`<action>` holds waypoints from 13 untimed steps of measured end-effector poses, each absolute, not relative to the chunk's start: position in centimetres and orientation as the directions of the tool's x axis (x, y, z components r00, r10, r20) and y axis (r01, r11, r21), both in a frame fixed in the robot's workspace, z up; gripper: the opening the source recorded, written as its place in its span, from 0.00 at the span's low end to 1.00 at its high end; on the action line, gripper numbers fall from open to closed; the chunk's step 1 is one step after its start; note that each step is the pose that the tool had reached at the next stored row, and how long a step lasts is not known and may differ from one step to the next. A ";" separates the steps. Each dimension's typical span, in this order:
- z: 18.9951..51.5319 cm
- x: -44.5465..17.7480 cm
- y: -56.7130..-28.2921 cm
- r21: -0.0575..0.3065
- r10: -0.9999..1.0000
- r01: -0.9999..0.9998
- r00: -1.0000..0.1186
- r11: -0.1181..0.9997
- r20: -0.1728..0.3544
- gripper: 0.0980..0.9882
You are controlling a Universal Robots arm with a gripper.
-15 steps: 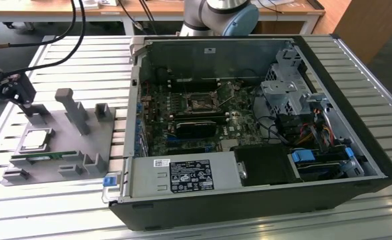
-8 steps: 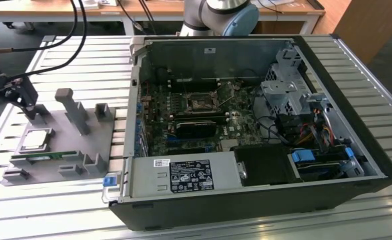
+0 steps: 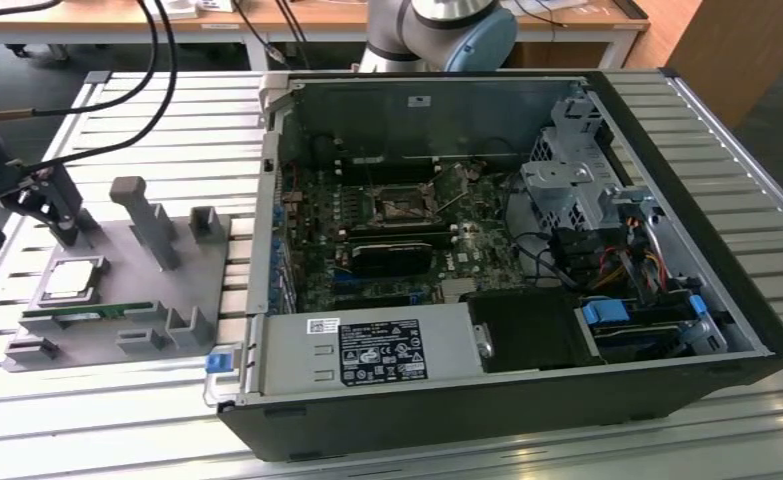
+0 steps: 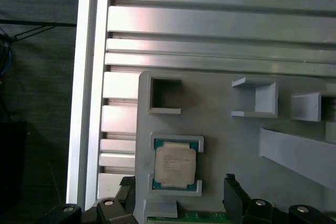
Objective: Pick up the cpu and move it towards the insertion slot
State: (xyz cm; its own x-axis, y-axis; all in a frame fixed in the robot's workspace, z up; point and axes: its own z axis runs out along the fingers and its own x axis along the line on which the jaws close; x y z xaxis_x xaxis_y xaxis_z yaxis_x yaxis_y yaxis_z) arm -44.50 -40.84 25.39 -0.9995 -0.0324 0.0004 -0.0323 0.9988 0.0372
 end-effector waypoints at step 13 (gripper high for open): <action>23.5 -44.5 -40.9 0.037 -0.035 -0.035 -0.999 0.999 0.001 0.74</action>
State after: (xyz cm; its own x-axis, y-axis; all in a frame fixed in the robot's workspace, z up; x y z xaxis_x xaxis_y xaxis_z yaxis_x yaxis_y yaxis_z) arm -44.51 -40.87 23.53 -0.9994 -0.0351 0.0007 -0.0351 0.9987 0.0372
